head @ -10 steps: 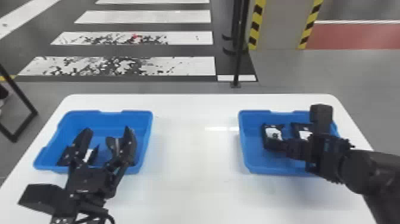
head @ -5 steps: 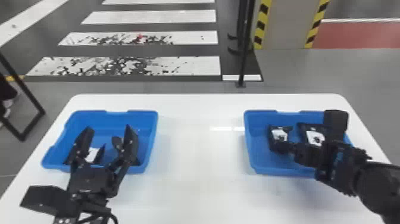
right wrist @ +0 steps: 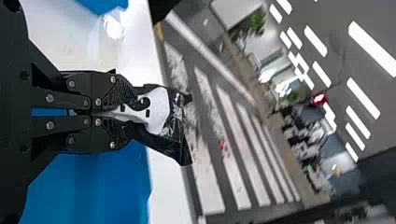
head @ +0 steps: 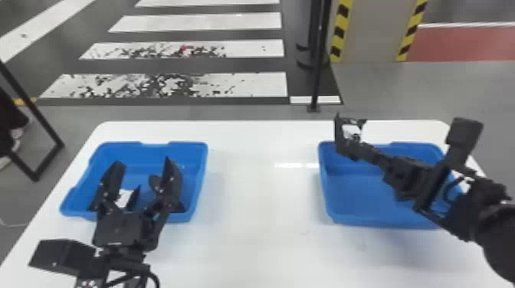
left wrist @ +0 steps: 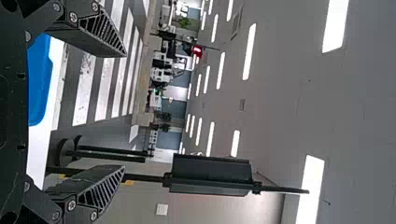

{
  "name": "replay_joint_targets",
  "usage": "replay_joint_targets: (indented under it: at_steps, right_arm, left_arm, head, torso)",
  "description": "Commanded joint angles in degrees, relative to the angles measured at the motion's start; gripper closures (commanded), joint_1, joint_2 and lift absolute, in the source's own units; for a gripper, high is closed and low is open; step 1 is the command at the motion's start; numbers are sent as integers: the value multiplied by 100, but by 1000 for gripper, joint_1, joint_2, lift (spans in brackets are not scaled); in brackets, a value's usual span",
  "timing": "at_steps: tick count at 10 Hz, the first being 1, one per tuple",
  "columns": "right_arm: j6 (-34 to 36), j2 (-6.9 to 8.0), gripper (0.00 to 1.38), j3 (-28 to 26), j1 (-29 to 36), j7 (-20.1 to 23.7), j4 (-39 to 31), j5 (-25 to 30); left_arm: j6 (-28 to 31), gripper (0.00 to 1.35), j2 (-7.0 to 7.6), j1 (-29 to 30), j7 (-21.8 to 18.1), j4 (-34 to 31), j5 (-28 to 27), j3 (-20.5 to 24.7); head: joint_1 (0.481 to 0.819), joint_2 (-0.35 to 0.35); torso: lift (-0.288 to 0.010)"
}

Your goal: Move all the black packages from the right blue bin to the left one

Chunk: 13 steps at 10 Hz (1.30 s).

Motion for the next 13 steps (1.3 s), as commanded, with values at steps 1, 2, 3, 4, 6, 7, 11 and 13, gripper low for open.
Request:
replay_joint_targets:
  at_steps: [1,2,3,4,6,7,11,13]
  right_arm:
    - [-880,-235,1119,825,-761,770,1154,-792]
    - [-1049,-323,1119,1328,-1225,1253,1702,-1020]
    - [-1049,-323,1119,1499,-1310,1376,1702,-1123]
    - [-1035,-350,1119,1796,-1408,1525,1716,-1249]
    - [-964,-385,1119,2642,-1605,1613,1702,-1512]
    - [-908,-385,1119,3019,-1689,1596,1632,-1534]
    - [-894,-411,1119,3738,-1886,1455,1407,-1706]
    - [-894,-420,1119,3876,-1914,1438,1364,-1729]
  left_arm:
    - [42,202,44,-64,0,0,621,-321]
    - [-28,202,97,-176,-18,-14,1009,-572]
    - [42,197,141,-232,-106,-99,1249,-721]
    - [324,196,176,-246,-185,-295,1432,-812]
    - [1153,196,229,-345,-369,-605,1535,-835]
    - [1505,196,264,-457,-519,-619,1363,-823]
    - [2222,200,255,-500,-580,-619,906,-675]
    - [2222,254,255,-514,-598,-619,849,-675]
  head:
    - [695,94]
    - [695,133]
    - [695,146]
    - [695,155]
    - [695,182]
    - [695,194]
    - [695,261]
    - [695,285]
  torso:
    - [-140]
    - [-140]
    - [-140]
    - [-140]
    - [-140]
    - [-140]
    - [-140]
    - [-140]
